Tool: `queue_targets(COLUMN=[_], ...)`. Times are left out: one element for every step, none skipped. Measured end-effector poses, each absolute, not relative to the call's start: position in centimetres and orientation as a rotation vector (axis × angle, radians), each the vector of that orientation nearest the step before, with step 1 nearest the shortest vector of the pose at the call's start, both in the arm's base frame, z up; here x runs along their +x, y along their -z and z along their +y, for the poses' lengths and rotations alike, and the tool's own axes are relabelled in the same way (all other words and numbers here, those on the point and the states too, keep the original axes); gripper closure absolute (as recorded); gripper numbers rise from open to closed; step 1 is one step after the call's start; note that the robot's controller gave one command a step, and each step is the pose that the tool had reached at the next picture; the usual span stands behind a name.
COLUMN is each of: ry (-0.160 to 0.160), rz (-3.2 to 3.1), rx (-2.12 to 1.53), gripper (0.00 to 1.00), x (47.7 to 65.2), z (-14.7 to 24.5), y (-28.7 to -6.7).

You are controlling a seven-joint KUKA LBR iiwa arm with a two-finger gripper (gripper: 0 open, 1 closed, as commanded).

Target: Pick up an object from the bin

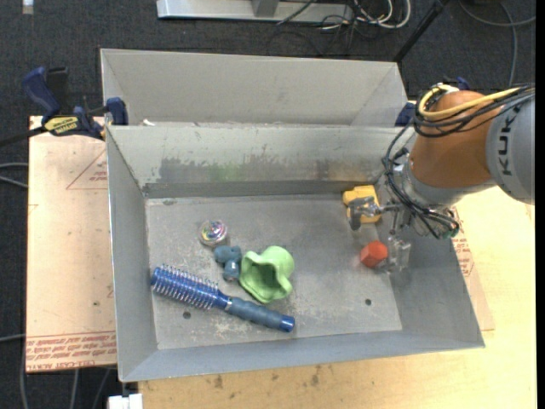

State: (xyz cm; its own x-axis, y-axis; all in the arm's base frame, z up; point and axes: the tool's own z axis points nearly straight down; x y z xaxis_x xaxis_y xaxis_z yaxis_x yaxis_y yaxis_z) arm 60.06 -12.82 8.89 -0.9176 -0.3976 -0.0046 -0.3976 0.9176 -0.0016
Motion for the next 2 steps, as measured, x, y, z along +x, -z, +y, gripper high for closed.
queue_targets(ry=[-0.001, 0.008], rz=[3.073, 3.037], rx=[-0.636, -0.755], gripper=[1.0, 1.0], x=[60.0, 61.6], z=[-12.8, -14.1], y=[-8.9, -21.9])
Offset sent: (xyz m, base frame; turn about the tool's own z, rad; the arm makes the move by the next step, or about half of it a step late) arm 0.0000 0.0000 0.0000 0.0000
